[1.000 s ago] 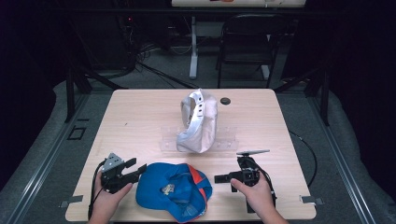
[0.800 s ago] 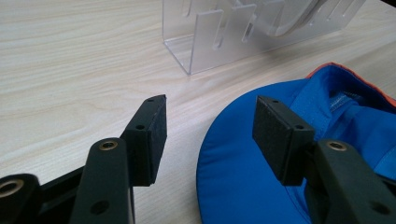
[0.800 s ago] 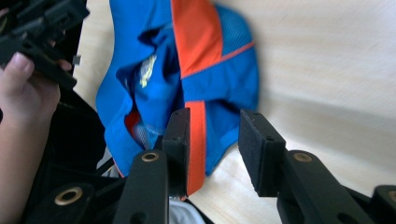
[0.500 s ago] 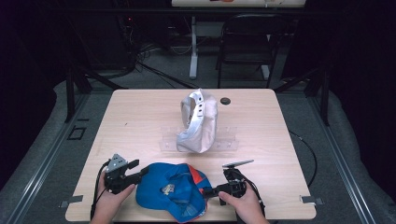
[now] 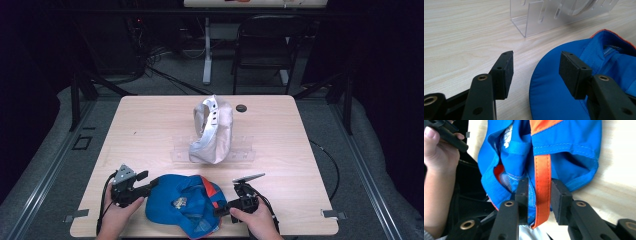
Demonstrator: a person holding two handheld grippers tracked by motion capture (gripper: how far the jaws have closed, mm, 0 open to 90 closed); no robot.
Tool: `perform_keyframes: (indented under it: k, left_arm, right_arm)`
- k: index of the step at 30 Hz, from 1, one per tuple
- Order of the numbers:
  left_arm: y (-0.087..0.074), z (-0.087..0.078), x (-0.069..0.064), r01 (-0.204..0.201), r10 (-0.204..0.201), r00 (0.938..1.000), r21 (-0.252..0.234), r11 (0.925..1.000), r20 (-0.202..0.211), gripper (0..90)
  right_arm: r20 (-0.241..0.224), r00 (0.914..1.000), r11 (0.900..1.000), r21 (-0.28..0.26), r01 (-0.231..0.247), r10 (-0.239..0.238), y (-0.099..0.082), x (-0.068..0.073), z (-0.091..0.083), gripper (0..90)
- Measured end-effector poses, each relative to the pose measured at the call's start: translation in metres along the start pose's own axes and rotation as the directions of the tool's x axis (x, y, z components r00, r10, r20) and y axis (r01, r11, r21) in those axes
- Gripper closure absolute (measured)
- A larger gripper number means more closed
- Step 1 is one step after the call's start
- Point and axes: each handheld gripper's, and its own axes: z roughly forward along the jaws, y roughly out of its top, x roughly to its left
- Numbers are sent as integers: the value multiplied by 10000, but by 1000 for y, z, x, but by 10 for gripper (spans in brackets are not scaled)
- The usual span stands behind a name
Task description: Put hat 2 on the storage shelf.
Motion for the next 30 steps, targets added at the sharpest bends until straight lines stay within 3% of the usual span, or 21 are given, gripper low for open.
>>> perform_keyframes:
  k: [6, 12, 24, 30]
  left_arm:
    - [0, -1, 1, 9, -9, 10000, 12, 10000, -1, 457]
    - [0, -1, 2, 69, -70, 9999, -68, 10000, -81, 457]
    - [0, 0, 2, 54, -55, 9999, -70, 10000, -89, 457]
    - [-1, 0, 3, 31, -31, 10000, -29, 10000, -69, 458]
  right_arm:
    - [-31, 10000, 9995, 302, 25, -24, -3, -3, 0, 666]
    - [-222, 9994, 9991, 339, -252, 260, -4, -6, 0, 760]
    - [-216, 9989, 9986, -312, -416, 410, 1, -6, -14, 781]
    - [-676, 9942, 9925, -842, -888, 832, 7, -10, -31, 781]
